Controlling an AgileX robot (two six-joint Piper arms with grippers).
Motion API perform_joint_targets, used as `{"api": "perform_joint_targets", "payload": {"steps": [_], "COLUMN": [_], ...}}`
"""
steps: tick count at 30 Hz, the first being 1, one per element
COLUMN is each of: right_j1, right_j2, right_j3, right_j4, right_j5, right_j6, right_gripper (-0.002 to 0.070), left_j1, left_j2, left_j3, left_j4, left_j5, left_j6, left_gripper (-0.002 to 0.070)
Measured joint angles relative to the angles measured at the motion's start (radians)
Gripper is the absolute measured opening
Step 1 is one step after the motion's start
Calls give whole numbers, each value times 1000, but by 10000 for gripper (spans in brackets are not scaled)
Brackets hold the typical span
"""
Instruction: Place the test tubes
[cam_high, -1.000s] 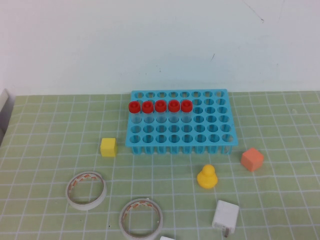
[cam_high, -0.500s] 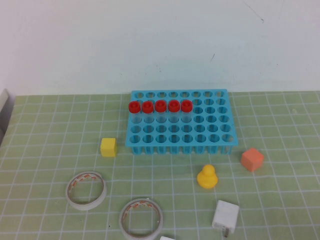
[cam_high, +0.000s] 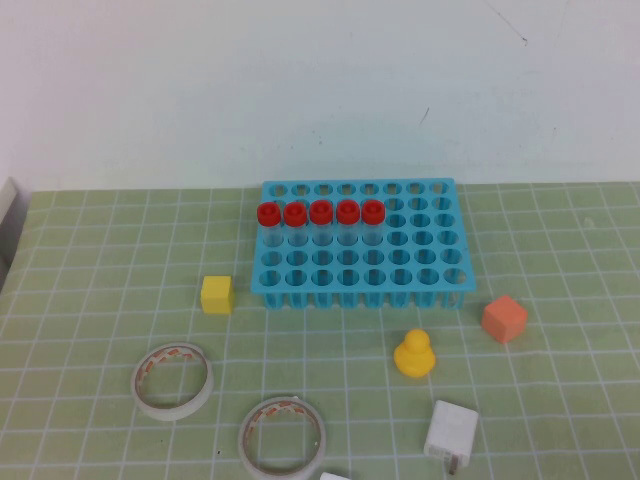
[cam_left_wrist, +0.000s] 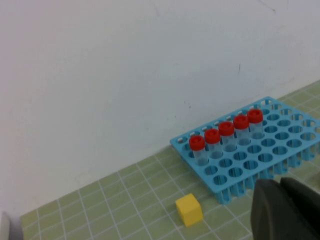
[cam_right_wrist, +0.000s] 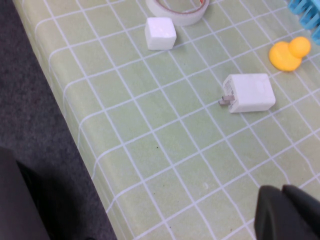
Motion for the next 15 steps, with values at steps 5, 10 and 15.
{"api": "perform_joint_targets", "payload": {"steps": [5,10,15], "right_j1": [0,0,0], "right_j2": [0,0,0], "right_j3": [0,0,0], "right_j4": [0,0,0], "right_j5": [0,0,0], "right_j6": [0,0,0], "right_gripper": [-1,-1,-1], "left_j1": [0,0,0], "left_j2": [0,0,-9], "left_j3": [0,0,16], "left_j4": [0,0,-6], "left_j5": [12,13,13], "left_j6": [0,0,0], "left_gripper": [0,0,0]}}
